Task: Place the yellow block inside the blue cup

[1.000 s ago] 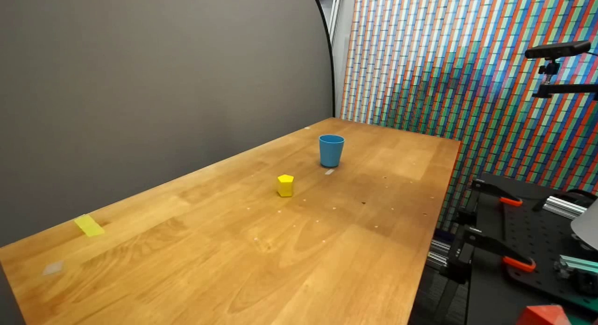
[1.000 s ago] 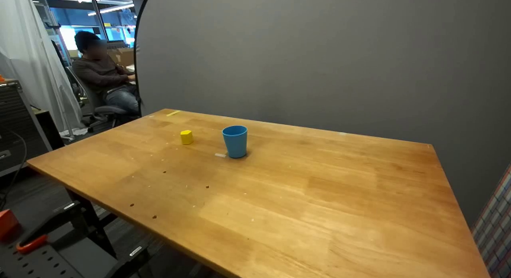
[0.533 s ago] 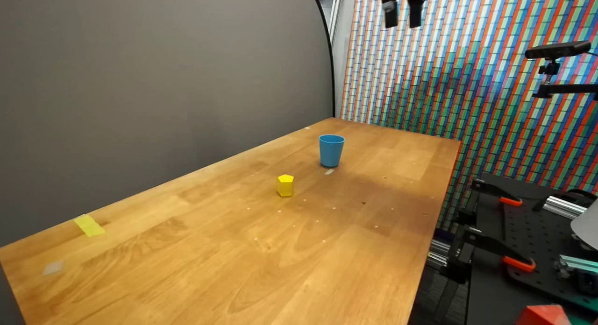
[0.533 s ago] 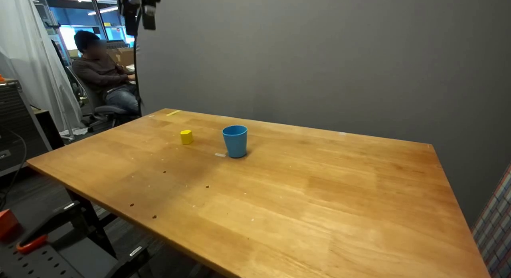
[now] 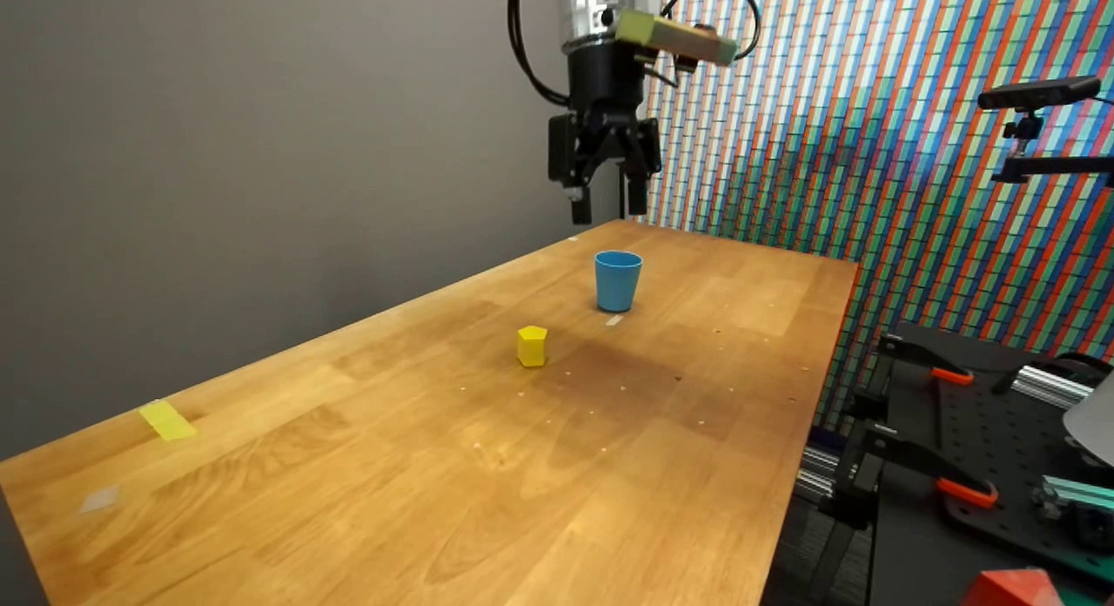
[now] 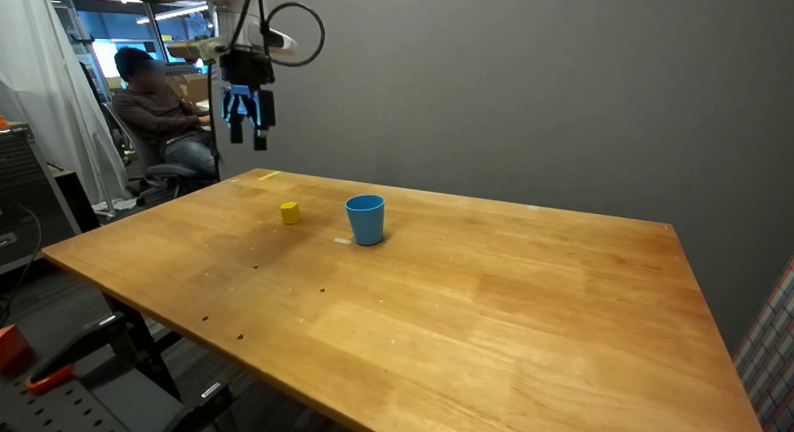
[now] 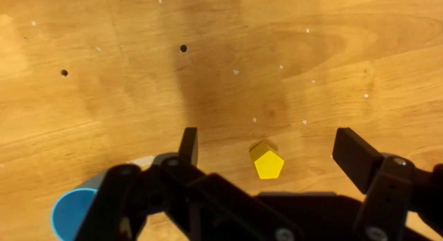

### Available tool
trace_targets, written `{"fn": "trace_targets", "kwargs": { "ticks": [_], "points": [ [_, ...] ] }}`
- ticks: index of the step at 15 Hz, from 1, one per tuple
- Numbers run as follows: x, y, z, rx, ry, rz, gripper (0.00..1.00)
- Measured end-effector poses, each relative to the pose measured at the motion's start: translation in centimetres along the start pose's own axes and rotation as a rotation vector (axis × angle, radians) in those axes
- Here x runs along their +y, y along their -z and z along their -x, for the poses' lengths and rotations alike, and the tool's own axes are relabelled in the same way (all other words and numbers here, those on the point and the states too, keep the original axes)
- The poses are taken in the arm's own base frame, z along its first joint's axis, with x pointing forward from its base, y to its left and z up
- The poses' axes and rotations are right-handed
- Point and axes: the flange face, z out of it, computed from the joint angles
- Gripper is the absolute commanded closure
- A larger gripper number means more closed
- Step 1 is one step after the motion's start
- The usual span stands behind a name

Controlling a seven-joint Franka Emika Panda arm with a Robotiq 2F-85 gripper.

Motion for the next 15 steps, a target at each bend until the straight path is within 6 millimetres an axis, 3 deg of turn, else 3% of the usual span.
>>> {"fn": "trace_targets", "kwargs": {
  "ticks": [6, 10, 15],
  "points": [
    [-3.1, -7.1, -4.7, -0.045, 0.03, 0.02, 0.0],
    [-4.3, -9.5, -7.4, -0.047, 0.036, 0.029, 0.0],
    [-4.0, -12.2, -9.9, -0.046, 0.034, 0.064, 0.0]
  ]
}}
